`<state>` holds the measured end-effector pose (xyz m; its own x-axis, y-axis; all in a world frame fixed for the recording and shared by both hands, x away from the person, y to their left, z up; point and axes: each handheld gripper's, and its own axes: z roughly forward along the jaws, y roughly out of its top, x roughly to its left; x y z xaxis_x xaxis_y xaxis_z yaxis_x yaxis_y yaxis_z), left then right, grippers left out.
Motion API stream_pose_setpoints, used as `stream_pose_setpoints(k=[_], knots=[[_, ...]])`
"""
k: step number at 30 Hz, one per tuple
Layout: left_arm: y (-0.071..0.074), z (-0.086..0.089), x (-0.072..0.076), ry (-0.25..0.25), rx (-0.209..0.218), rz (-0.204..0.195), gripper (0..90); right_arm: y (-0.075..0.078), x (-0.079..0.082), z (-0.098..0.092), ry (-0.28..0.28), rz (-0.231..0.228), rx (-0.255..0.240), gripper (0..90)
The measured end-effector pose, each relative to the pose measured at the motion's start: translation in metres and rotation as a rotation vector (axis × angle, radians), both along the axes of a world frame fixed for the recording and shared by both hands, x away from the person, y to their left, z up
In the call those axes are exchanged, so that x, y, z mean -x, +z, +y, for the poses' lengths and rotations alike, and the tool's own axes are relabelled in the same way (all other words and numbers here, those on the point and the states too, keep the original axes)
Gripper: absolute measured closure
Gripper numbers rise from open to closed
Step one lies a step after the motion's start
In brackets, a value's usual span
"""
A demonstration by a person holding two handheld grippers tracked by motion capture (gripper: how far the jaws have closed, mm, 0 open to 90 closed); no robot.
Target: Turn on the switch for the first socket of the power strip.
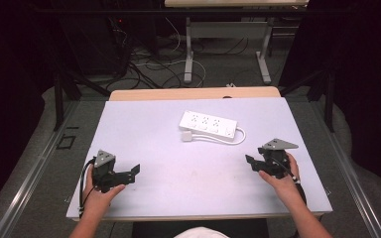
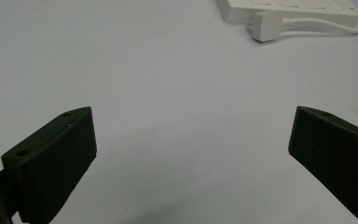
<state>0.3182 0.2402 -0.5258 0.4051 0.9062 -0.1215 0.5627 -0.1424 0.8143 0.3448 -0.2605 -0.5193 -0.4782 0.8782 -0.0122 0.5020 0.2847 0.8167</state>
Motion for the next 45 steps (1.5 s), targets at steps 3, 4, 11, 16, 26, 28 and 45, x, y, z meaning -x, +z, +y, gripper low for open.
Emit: stream_pose_setpoints(k=[3,4,11,16,26,28,45], knots=[[0.000,0.001,0.000,-0.006,-0.009,0.004,1.0,0.001,-0.003,0.004,0.008,0.001,0.015,41.6],[-0.001,0.001,-0.001,-0.006,-0.011,0.011,1.0,0.001,-0.004,0.005,0.016,0.004,0.024,41.7],[-0.002,0.001,-0.001,-0.010,-0.014,0.013,1.0,0.001,-0.019,0.010,0.053,0.092,0.008,47.3],[-0.003,0.001,-0.002,-0.006,-0.005,0.017,1.0,0.002,-0.028,0.012,0.083,0.138,0.027,48.7],[-0.004,0.000,-0.002,-0.017,-0.020,0.028,1.0,0.008,-0.047,0.011,0.126,0.207,0.067,52.6],[-0.004,0.000,-0.002,-0.018,-0.019,0.030,1.0,0.009,-0.052,0.011,0.138,0.225,0.080,54.2],[-0.005,0.001,-0.002,-0.011,-0.015,0.022,1.1,0.009,-0.082,0.014,0.132,0.304,0.089,55.5]])
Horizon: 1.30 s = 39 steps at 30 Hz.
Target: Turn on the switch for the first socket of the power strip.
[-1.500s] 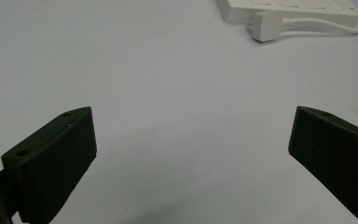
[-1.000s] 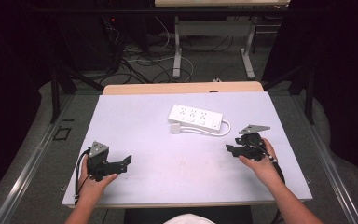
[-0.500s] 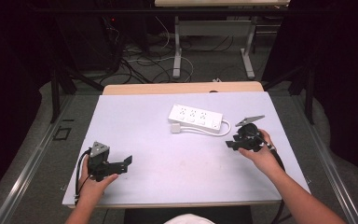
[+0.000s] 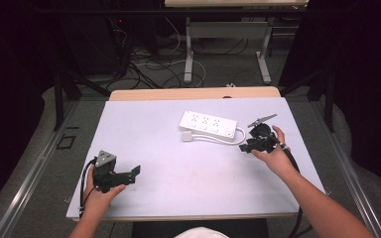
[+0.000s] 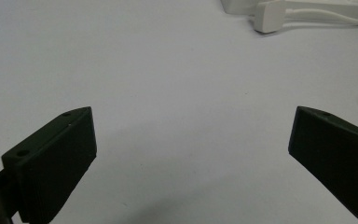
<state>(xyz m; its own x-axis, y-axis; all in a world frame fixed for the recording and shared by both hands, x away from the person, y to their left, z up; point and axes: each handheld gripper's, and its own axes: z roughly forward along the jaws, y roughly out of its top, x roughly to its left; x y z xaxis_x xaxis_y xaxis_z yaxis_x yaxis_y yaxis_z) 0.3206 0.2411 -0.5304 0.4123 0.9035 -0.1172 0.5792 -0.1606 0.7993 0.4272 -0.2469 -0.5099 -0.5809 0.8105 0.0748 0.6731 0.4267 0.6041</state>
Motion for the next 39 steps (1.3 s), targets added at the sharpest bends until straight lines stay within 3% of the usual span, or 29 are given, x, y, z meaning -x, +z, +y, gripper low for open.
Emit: stream_pose_setpoints(k=[4,9,16,23,39], knots=[[-0.001,-0.001,0.000,0.005,0.002,-0.011,1.1,0.002,-0.009,0.001,0.005,-0.001,0.007,57.4],[0.000,0.000,0.000,-0.008,-0.003,0.004,1.0,0.005,-0.015,0.003,0.003,0.012,0.009,59.2],[0.000,0.001,-0.001,-0.004,-0.002,0.009,1.1,0.009,-0.025,0.007,0.005,-0.034,0.019,61.8],[-0.001,0.000,-0.001,0.000,-0.003,0.007,1.0,0.005,-0.032,0.009,-0.004,-0.027,0.005,64.2],[-0.001,0.001,-0.002,-0.005,-0.005,0.015,1.0,0.005,-0.050,0.022,-0.032,-0.038,0.001,79.3]])
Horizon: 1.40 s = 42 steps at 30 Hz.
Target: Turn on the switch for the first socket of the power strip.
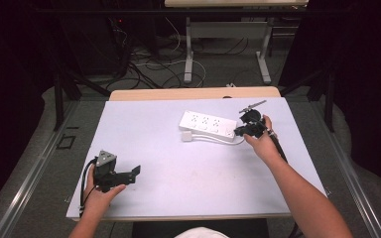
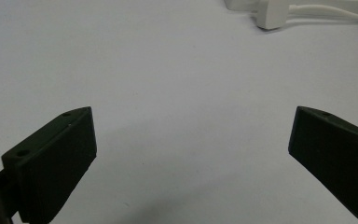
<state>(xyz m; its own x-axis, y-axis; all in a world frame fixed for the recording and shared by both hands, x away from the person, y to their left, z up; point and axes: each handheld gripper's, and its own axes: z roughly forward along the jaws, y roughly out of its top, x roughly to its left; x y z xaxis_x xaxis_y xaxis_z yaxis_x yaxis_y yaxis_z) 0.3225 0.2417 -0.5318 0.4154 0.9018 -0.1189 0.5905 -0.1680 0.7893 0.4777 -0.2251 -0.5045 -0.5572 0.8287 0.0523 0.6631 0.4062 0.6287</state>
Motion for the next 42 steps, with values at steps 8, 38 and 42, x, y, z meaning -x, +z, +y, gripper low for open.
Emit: stream_pose_setpoints(k=[8,38,42], knots=[[0.000,0.000,0.000,-0.001,0.003,-0.001,1.1,0.001,-0.006,0.013,-0.001,0.005,-0.003,88.2],[-0.001,-0.001,-0.001,-0.002,0.000,0.002,1.1,0.003,-0.022,0.053,-0.085,0.017,-0.073,90.0],[-0.001,-0.001,-0.001,-0.002,0.002,0.003,1.1,-0.001,-0.025,0.053,-0.085,0.021,-0.086,90.0]])
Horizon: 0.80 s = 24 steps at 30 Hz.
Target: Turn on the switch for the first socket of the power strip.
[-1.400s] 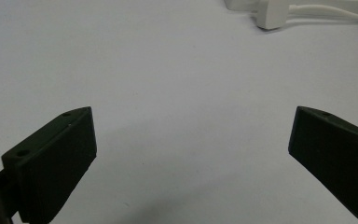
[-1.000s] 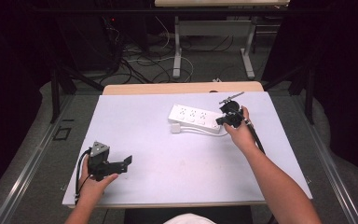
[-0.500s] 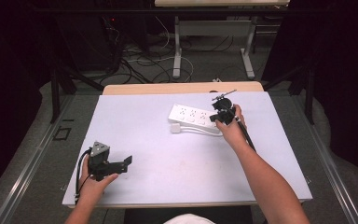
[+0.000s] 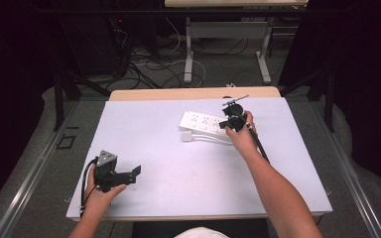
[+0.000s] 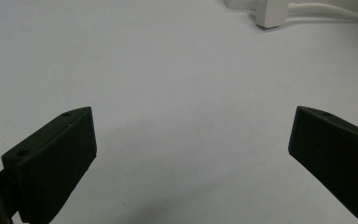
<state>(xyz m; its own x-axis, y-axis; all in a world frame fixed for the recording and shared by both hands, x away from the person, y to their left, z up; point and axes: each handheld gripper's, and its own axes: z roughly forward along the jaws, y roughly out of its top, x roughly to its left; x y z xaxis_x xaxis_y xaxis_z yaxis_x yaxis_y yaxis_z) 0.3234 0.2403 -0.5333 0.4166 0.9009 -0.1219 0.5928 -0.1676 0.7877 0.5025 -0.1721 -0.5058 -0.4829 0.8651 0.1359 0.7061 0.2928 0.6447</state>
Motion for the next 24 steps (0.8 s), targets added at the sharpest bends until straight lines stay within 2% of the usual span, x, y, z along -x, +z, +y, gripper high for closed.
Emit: stream_pose_setpoints(k=[3,9,12,14,24], knots=[[0.000,0.000,0.000,-0.004,-0.003,0.003,1.1,-0.003,-0.002,0.001,-0.016,0.019,0.004,90.0],[0.000,0.000,-0.001,-0.010,-0.010,0.001,1.1,-0.007,-0.005,0.001,-0.022,0.009,-0.002,90.0],[0.000,-0.001,0.000,-0.011,-0.010,0.002,1.1,-0.010,-0.007,0.002,-0.021,0.013,0.000,90.0],[0.000,0.000,0.000,-0.011,-0.009,0.003,1.1,-0.012,-0.007,0.004,-0.020,0.024,-0.016,90.0],[-0.001,-0.001,-0.001,-0.012,-0.009,0.001,1.1,-0.017,-0.009,0.010,-0.008,0.012,-0.008,90.0]])
